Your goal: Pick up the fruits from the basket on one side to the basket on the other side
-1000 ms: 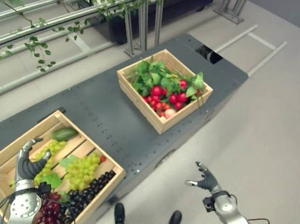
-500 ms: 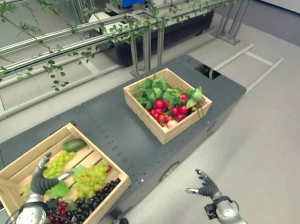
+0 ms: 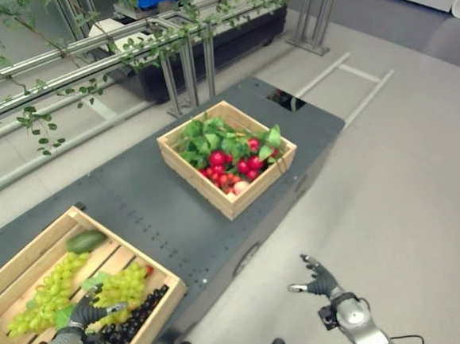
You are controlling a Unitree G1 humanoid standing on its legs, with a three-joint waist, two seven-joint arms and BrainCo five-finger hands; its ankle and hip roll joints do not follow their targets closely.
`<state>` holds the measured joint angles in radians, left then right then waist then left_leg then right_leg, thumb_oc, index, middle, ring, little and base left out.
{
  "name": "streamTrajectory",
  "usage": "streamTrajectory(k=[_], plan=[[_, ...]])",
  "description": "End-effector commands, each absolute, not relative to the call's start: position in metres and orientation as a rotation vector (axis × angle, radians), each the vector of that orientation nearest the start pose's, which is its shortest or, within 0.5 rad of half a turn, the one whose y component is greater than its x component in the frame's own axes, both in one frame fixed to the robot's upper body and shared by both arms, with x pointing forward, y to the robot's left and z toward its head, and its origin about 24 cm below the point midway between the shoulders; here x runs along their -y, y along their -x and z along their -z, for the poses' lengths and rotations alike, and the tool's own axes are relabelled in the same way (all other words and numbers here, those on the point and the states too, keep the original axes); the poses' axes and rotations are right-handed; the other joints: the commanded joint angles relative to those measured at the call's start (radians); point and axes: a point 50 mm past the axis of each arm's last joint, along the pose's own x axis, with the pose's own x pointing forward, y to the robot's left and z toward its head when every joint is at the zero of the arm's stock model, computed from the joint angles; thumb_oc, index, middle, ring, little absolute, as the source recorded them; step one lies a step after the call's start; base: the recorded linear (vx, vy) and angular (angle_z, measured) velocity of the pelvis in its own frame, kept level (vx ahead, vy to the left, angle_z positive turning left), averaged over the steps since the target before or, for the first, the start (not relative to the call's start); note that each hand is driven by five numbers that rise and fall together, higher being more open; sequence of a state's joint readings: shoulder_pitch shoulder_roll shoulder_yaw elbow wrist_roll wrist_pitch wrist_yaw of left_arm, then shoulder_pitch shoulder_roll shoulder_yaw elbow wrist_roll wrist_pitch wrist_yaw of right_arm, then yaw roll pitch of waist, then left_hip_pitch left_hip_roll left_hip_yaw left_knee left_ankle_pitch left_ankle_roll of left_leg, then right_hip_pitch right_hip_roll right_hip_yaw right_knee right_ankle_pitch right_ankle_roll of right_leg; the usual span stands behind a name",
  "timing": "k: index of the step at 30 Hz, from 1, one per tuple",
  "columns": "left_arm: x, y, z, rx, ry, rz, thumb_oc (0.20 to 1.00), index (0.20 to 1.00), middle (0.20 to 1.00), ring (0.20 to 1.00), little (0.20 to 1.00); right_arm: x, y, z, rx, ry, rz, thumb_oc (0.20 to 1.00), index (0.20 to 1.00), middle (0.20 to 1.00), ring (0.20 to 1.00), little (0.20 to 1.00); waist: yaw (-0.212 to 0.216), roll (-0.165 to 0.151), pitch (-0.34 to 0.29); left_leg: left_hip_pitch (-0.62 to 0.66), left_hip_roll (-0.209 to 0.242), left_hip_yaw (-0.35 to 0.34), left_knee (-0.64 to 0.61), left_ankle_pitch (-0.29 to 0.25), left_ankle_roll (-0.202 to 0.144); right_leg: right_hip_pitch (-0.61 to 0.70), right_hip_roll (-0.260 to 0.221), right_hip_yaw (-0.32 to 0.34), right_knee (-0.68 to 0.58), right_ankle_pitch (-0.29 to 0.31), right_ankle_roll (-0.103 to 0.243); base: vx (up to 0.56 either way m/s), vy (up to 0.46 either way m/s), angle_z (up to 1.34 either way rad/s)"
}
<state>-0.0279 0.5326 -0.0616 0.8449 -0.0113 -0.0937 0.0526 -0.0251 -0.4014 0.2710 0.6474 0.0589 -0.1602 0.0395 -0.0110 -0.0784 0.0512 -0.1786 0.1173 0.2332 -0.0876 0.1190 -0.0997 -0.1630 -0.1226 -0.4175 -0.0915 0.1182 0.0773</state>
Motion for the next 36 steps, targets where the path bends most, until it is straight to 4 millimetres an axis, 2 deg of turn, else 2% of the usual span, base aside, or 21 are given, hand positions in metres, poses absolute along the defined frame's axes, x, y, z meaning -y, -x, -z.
streamTrajectory(k=[1,6,11,15,25,31,33,34,36], plan=[[-0.334,-0.211,0.047,-0.633,-0.682,-0.218,1.0,1.0,1.0,1.0,1.0,0.211,-0.239,0.045,-0.361,0.411,-0.205,1.0,1.0,1.0,1.0,1.0,0.002,-0.031,0.078,0.006,-0.062,-0.013,0.021,-0.056,0.026,-0.001,-0.003,-0.01,0.026,-0.058,0.065,-0.04,0.002,-0.14],[-0.335,-0.221,0.043,-0.624,-0.73,-0.223,1.0,1.0,1.0,1.0,1.0,0.21,-0.249,0.034,-0.307,0.417,-0.195,1.0,1.0,1.0,1.0,1.0,-0.002,-0.037,0.119,-0.027,-0.057,-0.018,0.021,-0.041,0.023,-0.035,0.002,-0.007,0.031,-0.056,0.062,-0.01,0.002,-0.04],[-0.341,-0.23,0.034,-0.607,-0.802,-0.257,1.0,1.0,1.0,1.0,1.0,0.21,-0.262,0.015,-0.213,0.387,-0.149,1.0,1.0,1.0,1.0,1.0,-0.015,-0.045,0.168,-0.076,-0.05,-0.024,0.018,-0.026,0.019,-0.092,0.013,0.002,0.033,-0.044,0.059,0.0,0.003,-0.03],[-0.343,-0.234,0.031,-0.595,-0.805,-0.273,1.0,1.0,1.0,1.0,1.0,0.211,-0.267,0.008,-0.182,0.379,-0.126,1.0,1.0,1.0,1.0,1.0,-0.02,-0.051,0.191,-0.109,-0.048,-0.028,0.017,-0.017,0.016,-0.126,0.021,0.005,0.032,-0.035,0.059,0.01,-0.002,-0.05],[-0.348,-0.243,0.021,-0.574,-0.831,-0.31,1.0,1.0,1.0,1.0,1.0,0.205,-0.275,-0.006,-0.104,0.347,-0.119,1.0,1.0,1.0,1.0,1.0,-0.033,-0.089,0.222,-0.168,-0.033,-0.041,0.021,-0.005,0.011,-0.185,0.039,-0.002,0.027,-0.02,0.058,0.02,-0.017,-0.02],[-0.348,-0.239,0.025,-0.596,-0.839,-0.305,1.0,1.0,1.0,1.0,1.0,0.203,-0.277,-0.012,-0.074,0.328,-0.116,1.0,1.0,1.0,1.0,1.0,-0.04,-0.102,0.225,-0.181,-0.027,-0.041,0.022,-0.007,0.011,-0.202,0.046,0.003,0.025,-0.014,0.058,0.02,-0.009,-0.01],[-0.351,-0.239,0.024,-0.603,-0.855,-0.31,1.0,1.0,1.0,1.0,1.0,0.202,-0.277,-0.014,-0.062,0.32,-0.122,1.0,1.0,1.0,1.0,1.0,-0.046,-0.112,0.222,-0.189,-0.018,-0.04,0.026,-0.009,0.011,-0.21,0.051,0.007,0.023,-0.013,0.057,0.08,-0.036,-0.04],[-0.353,-0.238,0.024,-0.611,-0.852,-0.317,1.0,1.0,1.0,1.0,1.0,0.202,-0.276,-0.014,-0.059,0.317,-0.123,1.0,1.0,1.0,1.0,1.0,-0.047,-0.11,0.214,-0.177,-0.012,-0.048,0.02,-0.031,0.002,-0.202,0.063,0.021,0.016,-0.028,0.066,0.03,-0.019,-0.05],[-0.354,-0.24,0.021,-0.603,-0.864,-0.319,1.0,1.0,1.0,1.0,1.0,0.199,-0.276,-0.016,-0.049,0.312,-0.128,1.0,1.0,1.0,1.0,1.0,-0.053,-0.123,0.217,-0.191,-0.017,-0.039,0.026,-0.012,0.01,-0.217,0.057,0.011,0.021,-0.009,0.058,0.02,-0.01,-0.08]])
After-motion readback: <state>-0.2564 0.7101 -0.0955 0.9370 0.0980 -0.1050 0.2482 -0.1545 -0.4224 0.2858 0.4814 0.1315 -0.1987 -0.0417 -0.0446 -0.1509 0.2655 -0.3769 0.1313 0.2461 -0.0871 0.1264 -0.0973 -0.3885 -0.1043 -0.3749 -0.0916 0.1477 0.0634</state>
